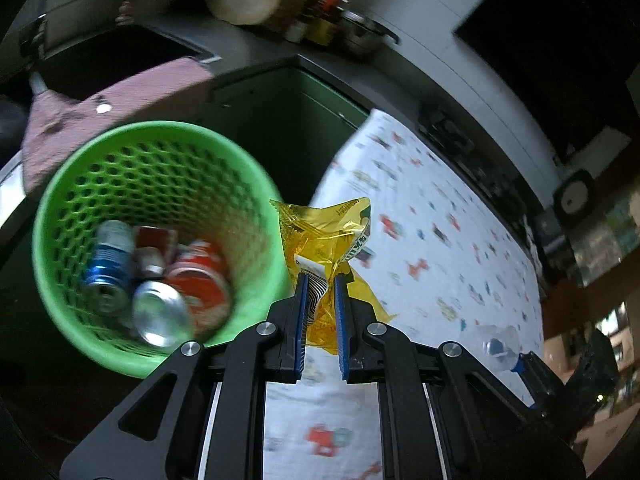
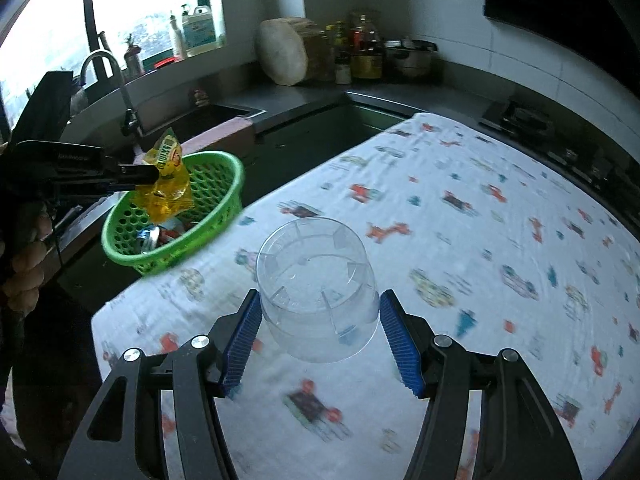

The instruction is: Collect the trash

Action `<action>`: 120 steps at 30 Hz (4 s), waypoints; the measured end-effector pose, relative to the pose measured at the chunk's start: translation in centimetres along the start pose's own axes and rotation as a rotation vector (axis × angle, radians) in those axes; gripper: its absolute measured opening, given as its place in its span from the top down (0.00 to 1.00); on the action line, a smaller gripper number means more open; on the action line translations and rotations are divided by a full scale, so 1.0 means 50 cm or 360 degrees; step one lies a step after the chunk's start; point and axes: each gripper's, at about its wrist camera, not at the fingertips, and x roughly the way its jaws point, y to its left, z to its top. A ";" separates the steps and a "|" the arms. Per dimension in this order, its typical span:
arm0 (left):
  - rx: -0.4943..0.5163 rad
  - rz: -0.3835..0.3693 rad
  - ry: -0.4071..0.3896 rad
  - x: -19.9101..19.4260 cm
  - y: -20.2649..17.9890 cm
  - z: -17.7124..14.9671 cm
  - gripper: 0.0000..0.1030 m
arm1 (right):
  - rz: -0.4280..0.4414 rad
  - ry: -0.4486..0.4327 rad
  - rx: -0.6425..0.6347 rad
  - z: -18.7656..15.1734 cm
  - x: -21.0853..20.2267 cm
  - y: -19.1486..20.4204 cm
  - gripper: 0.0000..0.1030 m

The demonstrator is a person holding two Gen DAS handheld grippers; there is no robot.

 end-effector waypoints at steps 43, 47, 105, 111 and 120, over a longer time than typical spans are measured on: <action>-0.0319 0.0361 0.0017 0.005 0.338 0.039 0.76 | 0.0285 0.0138 -0.0240 0.154 0.278 0.309 0.41; -0.0324 0.0364 0.0013 0.004 0.338 0.038 0.72 | 0.0294 0.0128 -0.0241 0.154 0.279 0.312 0.36; 0.0421 0.0439 -0.0255 -0.061 -0.035 -0.103 0.05 | 0.0056 -0.0008 0.0201 -0.030 -0.010 0.069 0.13; 0.0506 0.0430 -0.0289 -0.072 -0.066 -0.119 0.05 | 0.0030 -0.0029 0.0241 -0.053 -0.028 0.057 0.12; 0.0606 0.0387 -0.0300 -0.078 -0.105 -0.146 0.05 | -0.0037 -0.0055 0.0267 -0.083 -0.051 0.050 0.11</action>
